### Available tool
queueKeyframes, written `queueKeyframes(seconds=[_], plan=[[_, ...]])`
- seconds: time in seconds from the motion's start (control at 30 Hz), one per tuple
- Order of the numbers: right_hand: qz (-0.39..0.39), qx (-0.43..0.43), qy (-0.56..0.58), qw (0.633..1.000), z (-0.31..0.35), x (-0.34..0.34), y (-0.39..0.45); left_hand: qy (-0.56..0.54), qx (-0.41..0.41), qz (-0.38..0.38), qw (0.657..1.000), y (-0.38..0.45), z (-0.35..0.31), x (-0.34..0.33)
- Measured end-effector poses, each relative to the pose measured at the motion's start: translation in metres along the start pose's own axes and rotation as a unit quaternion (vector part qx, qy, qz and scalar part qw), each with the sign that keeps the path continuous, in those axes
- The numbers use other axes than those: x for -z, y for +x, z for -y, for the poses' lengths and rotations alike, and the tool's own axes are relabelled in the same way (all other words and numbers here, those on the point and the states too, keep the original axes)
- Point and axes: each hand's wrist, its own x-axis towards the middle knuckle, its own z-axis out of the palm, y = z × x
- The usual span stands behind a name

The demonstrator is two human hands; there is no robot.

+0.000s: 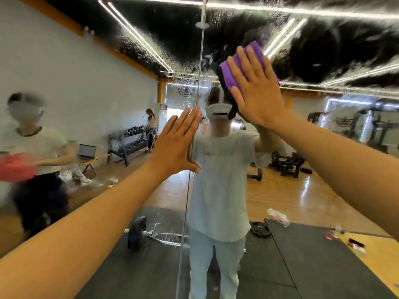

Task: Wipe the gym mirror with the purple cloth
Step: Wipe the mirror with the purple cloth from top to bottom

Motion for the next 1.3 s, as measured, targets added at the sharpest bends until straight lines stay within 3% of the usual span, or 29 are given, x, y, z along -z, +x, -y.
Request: queueKeyframes(seconds=[0.17, 0.3, 0.4, 0.53, 0.67, 0.77, 0.93, 1.07, 1.13, 1.3], plan=[[0.046, 0.109, 0.037, 0.992, 0.085, -0.035, -0.111, -0.039, 0.016, -0.004, 0.999, -0.045, -0.007, -0.017], [0.069, 0.112, 0.05, 0.99, 0.129, -0.045, -0.161, -0.021, -0.01, 0.042, 0.999, -0.081, -0.026, -0.039], [0.086, 0.105, 0.041, 0.99, 0.139, -0.045, -0.168, -0.02, 0.011, 0.047, 0.999, -0.089, -0.033, -0.049], [0.089, 0.167, 0.028, 0.981, 0.109, -0.039, -0.146, -0.026, 0.017, 0.043, 0.999, -0.088, -0.031, -0.053], [0.051, 0.017, 0.047, 0.997, 0.1, -0.031, -0.117, -0.031, 0.015, 0.036, 0.999, -0.089, -0.032, -0.054], [0.049, -0.009, 0.065, 0.997, 0.122, -0.037, -0.136, -0.052, 0.013, 0.032, 0.998, -0.089, -0.03, -0.055], [0.13, 0.135, 0.037, 0.982, 0.18, -0.062, -0.227, -0.071, 0.005, 0.009, 0.997, -0.091, -0.027, -0.058], [0.154, 0.205, 0.023, 0.966, 0.17, -0.065, -0.227, -0.082, -0.008, 0.004, 0.997, -0.089, -0.025, -0.058], [0.133, 0.179, 0.019, 0.975, 0.152, -0.057, -0.205, -0.083, -0.009, 0.012, 0.996, -0.09, -0.023, -0.058], [0.087, 0.013, 0.056, 0.995, 0.149, -0.043, -0.168, -0.074, -0.005, 0.02, 0.997, -0.09, -0.024, -0.058]])
